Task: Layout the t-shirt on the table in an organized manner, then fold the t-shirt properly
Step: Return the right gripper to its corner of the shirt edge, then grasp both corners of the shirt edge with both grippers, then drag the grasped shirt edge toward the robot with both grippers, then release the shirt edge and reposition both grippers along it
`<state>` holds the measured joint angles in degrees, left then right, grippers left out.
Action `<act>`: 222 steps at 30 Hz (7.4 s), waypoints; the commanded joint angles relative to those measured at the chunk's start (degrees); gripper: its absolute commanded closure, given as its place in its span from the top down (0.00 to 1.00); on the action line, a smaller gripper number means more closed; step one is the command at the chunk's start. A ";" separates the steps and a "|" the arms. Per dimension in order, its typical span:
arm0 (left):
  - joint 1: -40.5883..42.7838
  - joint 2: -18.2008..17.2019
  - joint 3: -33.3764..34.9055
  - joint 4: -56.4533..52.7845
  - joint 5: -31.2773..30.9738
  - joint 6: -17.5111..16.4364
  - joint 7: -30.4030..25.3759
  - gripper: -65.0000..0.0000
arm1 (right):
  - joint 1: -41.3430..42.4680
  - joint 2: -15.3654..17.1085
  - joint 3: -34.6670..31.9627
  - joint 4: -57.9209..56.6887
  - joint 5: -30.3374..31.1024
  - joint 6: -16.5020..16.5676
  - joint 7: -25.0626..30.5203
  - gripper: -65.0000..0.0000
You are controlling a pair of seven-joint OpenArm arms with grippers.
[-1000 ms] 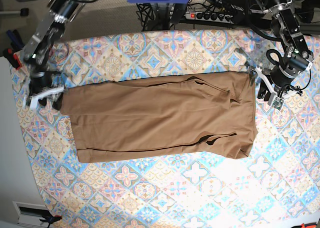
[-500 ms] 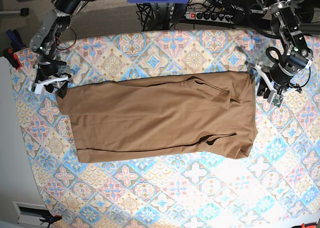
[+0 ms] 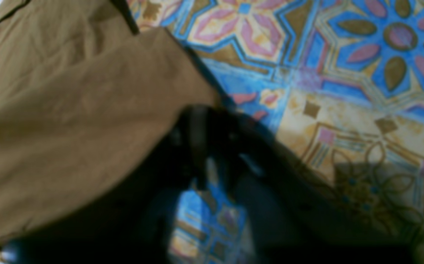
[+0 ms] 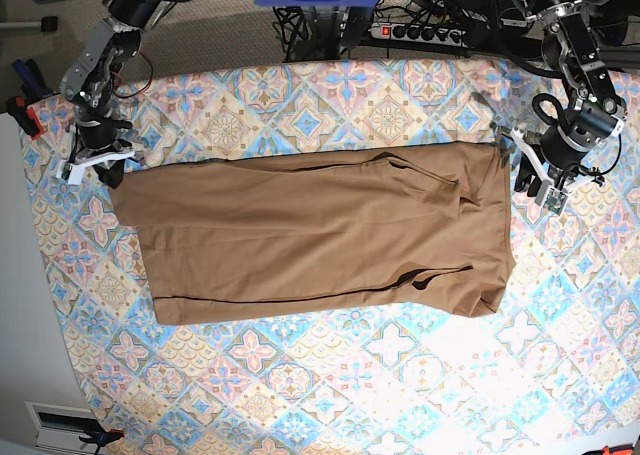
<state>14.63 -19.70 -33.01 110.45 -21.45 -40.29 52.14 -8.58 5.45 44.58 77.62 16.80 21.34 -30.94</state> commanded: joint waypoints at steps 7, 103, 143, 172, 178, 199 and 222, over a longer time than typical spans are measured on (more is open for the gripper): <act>-0.44 -0.82 -0.08 0.80 -0.48 0.29 -0.76 0.17 | 0.18 0.48 -0.05 0.92 0.04 0.15 -2.42 0.00; -7.20 17.29 -1.58 -19.33 -7.95 0.29 -12.01 0.00 | -3.51 0.30 -0.31 27.12 -0.05 0.15 -15.00 0.00; 32.71 13.24 -7.12 2.38 -13.67 0.29 -12.01 0.00 | -14.94 -2.07 -3.92 24.57 0.04 0.06 -15.00 0.00; 19.96 10.25 -15.82 5.11 -13.76 0.29 14.63 0.00 | -14.94 -3.74 -3.92 24.75 0.21 -0.02 -15.00 0.00; 17.50 9.99 -15.91 5.11 -13.76 0.29 18.23 0.00 | -16.87 -6.64 -3.92 28.35 0.21 0.06 -14.64 0.00; 15.39 8.58 -15.64 5.11 -12.53 0.29 18.41 0.00 | -22.32 -13.23 0.39 29.32 0.21 0.24 -14.47 0.00; -0.17 8.58 -9.93 5.11 -1.36 0.29 23.51 0.00 | -22.23 -13.23 0.21 31.17 0.21 1.73 -14.56 0.00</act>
<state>14.76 -10.33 -42.54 114.65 -22.68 -40.12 76.16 -30.63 -8.25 44.62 107.55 16.43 22.96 -46.87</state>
